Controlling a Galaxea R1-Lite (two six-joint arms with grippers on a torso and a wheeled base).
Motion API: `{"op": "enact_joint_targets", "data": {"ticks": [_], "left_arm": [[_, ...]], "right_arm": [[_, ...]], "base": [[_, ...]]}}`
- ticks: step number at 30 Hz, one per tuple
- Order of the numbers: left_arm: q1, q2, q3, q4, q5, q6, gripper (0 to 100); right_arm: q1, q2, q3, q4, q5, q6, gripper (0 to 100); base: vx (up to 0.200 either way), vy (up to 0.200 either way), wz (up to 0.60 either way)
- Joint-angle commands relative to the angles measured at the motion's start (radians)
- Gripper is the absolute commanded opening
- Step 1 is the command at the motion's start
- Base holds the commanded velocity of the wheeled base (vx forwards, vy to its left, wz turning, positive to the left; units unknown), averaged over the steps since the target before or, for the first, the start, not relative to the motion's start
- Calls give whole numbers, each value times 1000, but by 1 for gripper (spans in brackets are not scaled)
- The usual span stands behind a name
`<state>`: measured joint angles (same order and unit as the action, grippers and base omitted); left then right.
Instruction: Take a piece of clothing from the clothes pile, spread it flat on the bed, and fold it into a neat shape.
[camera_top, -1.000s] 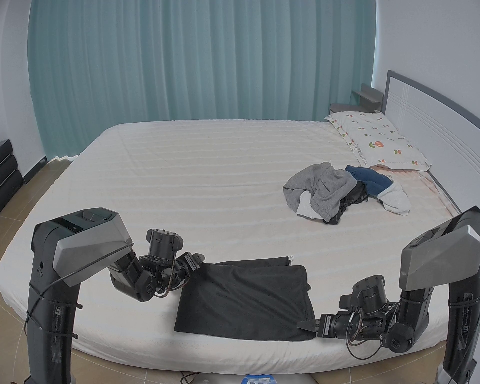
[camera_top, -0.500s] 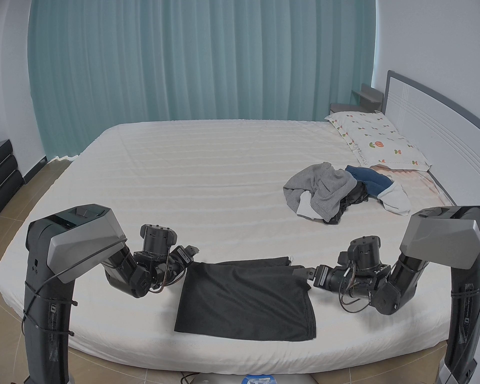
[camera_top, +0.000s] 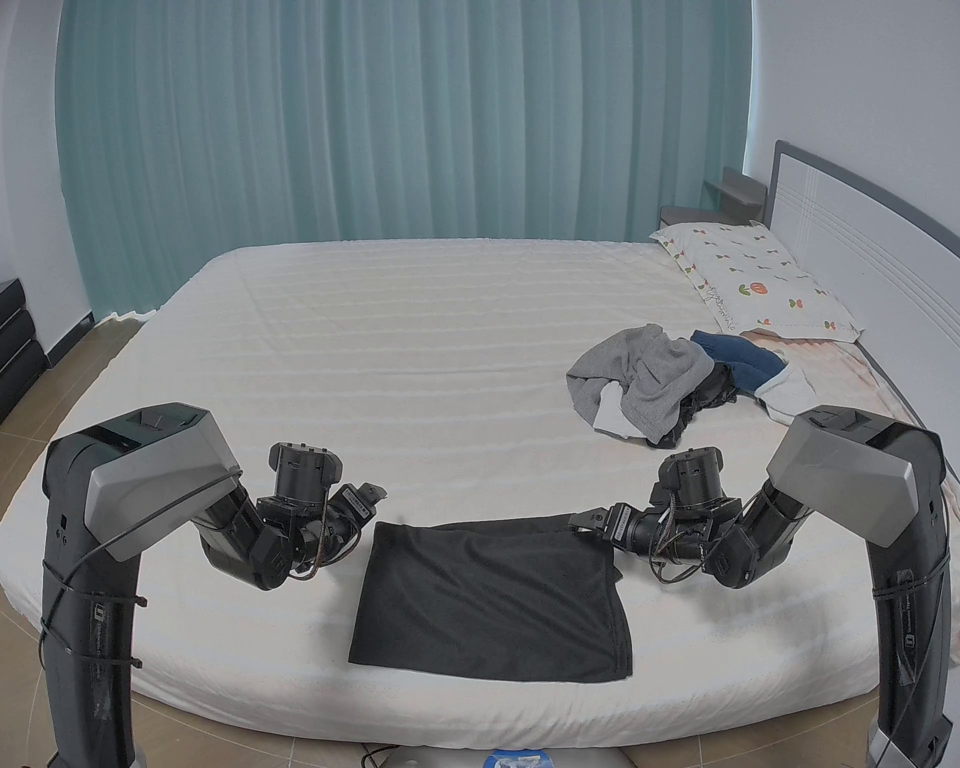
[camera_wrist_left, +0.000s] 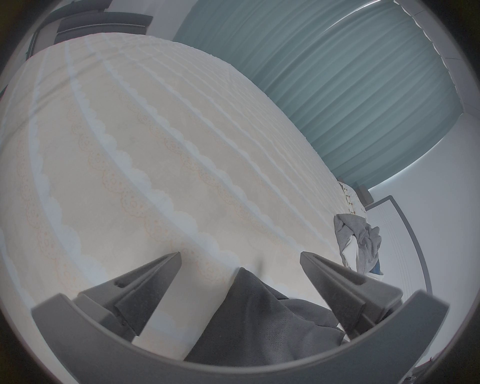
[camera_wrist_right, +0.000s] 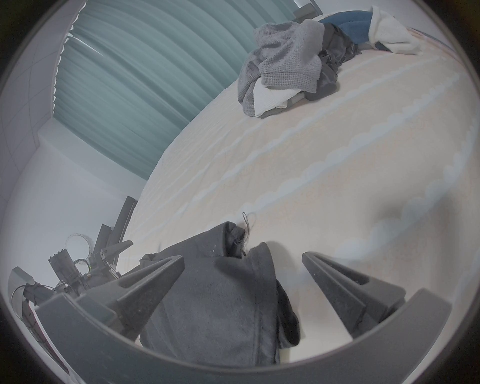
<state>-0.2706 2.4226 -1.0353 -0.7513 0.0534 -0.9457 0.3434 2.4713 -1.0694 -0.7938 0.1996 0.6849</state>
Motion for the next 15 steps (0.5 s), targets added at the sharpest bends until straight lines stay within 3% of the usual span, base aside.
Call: {"op": "enact_joint_targets", "data": {"ticks": [1, 15], "left_arm": [[1, -2, 0, 0, 0, -1, 100], [1, 0, 1, 0, 0, 1, 100]], "right_arm": [[-1, 23, -21, 1, 0, 2, 0], [-43, 14, -55, -10, -55, 81, 0]], "base": [[0, 0, 0], [0, 0, 0]]}}
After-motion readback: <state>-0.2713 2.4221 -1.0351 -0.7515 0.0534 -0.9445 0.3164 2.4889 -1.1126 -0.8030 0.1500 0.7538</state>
